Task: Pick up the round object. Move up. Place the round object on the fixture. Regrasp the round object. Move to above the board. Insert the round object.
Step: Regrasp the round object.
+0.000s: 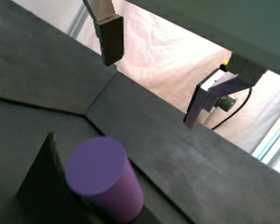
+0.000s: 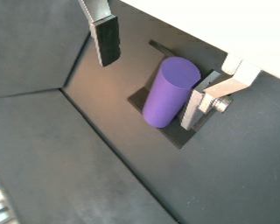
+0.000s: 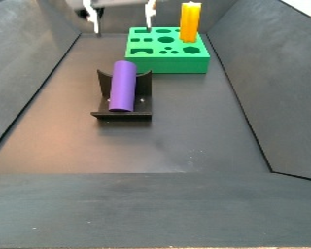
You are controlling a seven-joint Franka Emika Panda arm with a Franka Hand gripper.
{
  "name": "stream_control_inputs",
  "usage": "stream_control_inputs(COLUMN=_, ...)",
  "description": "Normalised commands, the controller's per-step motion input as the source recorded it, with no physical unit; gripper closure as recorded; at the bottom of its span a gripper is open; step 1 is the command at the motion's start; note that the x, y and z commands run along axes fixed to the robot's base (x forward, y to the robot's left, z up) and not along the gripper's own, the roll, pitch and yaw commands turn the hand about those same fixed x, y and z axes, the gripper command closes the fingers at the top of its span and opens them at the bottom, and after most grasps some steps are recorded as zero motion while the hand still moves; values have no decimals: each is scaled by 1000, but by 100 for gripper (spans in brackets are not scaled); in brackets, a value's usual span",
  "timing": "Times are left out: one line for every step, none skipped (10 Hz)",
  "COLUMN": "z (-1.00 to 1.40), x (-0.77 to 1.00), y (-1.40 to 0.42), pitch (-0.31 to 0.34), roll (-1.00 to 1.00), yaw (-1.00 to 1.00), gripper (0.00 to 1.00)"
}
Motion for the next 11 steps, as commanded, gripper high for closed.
stream_control_inputs(z=-1000, x=71, y=55, pitch=-116, roll=78, yaw=99, gripper=0)
stream_control_inputs(z=-1000, x=76, y=53, pitch=-125, roll=69, yaw=68, gripper=0)
stream_control_inputs(z=-1000, x=80, y=49, pitch=-127, roll=68, yaw=46, gripper=0)
stream_control_inputs(z=-1000, x=91, y=43, pitch=-118, roll=68, yaw=3, gripper=0)
stream_control_inputs(z=-1000, x=101, y=40, pitch=-109, roll=67, yaw=-14, gripper=0)
stream_control_inputs(z=-880, x=97, y=28, pitch=-81, roll=66, yaw=-35, gripper=0)
stream_control_inputs(z=-727, x=87, y=19, pitch=-64, roll=65, yaw=-44, gripper=0)
stream_control_inputs(z=-527, x=73, y=12, pitch=-42, roll=64, yaw=-43, gripper=0)
stream_control_inputs(z=-427, x=71, y=7, pitch=-32, roll=61, yaw=-39, gripper=0)
stream_control_inputs(z=-234, x=66, y=4, pitch=-10, roll=61, yaw=-29, gripper=0)
stream_control_inputs(z=-177, x=11, y=-4, pitch=9, roll=53, yaw=-26, gripper=0)
